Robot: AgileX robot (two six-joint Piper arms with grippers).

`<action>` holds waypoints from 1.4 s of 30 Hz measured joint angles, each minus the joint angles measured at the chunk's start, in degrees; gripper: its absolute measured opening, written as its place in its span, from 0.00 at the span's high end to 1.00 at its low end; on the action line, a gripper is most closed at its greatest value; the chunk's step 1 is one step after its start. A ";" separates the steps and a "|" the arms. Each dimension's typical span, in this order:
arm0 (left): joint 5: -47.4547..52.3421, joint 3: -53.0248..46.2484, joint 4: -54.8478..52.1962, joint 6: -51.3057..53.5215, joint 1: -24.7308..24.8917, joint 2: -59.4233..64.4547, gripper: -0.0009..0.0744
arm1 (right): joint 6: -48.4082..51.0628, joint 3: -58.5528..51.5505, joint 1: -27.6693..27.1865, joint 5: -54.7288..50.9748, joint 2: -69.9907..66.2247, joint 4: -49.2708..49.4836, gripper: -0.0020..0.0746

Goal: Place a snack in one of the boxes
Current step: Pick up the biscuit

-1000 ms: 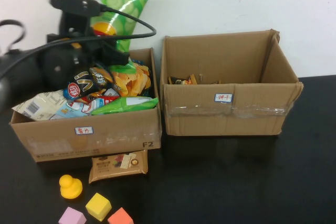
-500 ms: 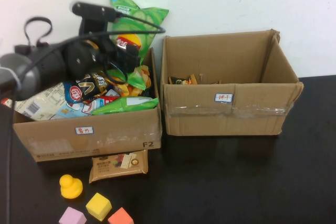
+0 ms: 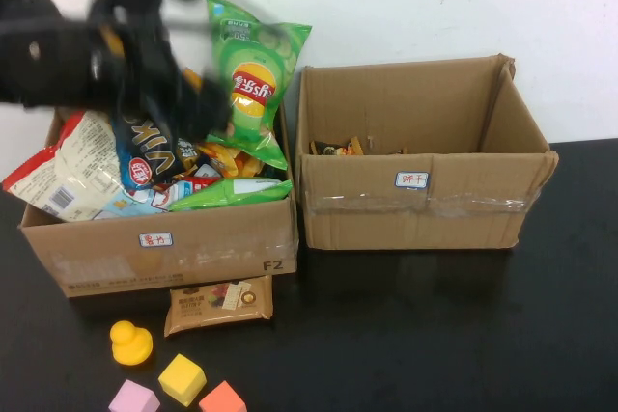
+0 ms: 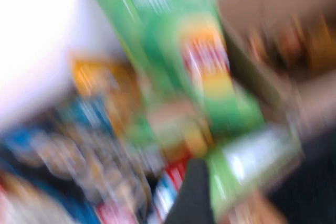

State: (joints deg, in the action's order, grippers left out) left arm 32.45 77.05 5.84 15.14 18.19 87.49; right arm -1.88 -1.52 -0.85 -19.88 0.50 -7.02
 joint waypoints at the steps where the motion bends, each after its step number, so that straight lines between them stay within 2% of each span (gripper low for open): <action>1: 3.01 -1.59 -0.29 0.79 0.71 -0.48 0.27 | 0.00 0.00 0.00 0.00 0.00 0.00 0.97; 5: 8.00 -9.50 -0.97 8.25 3.83 -0.12 0.46 | 0.00 0.00 0.00 0.00 0.00 0.00 0.97; 9: 1.42 -19.56 -0.62 20.43 6.45 1.89 0.52 | 0.00 0.00 0.00 0.00 0.00 0.00 0.97; 12: -8.31 -25.64 -0.35 29.00 7.24 3.49 0.48 | 0.00 0.00 0.00 0.00 0.00 0.00 0.97; 16: -23.61 -31.86 -0.35 32.82 7.29 5.96 0.27 | 0.00 0.00 0.00 0.00 0.00 0.00 0.97; 18: -30.38 -33.83 -0.35 33.11 7.29 7.63 0.20 | 0.00 0.00 0.00 0.00 0.00 0.00 0.97; 20: -35.07 -35.41 -0.35 33.20 7.29 9.54 0.16 | 0.00 0.00 0.00 0.00 0.00 0.00 0.97; 28: -47.88 -36.57 -1.78 34.38 7.29 19.11 0.14 | 0.00 0.00 0.00 0.00 0.00 0.00 0.97; 42: -59.18 -36.24 -2.03 37.05 6.51 29.13 0.14 | 0.00 0.00 0.00 0.00 0.00 0.00 0.97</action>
State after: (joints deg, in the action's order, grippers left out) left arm -26.73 40.81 3.81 52.19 24.70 116.63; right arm -1.88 -1.52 -0.85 -19.88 0.50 -7.02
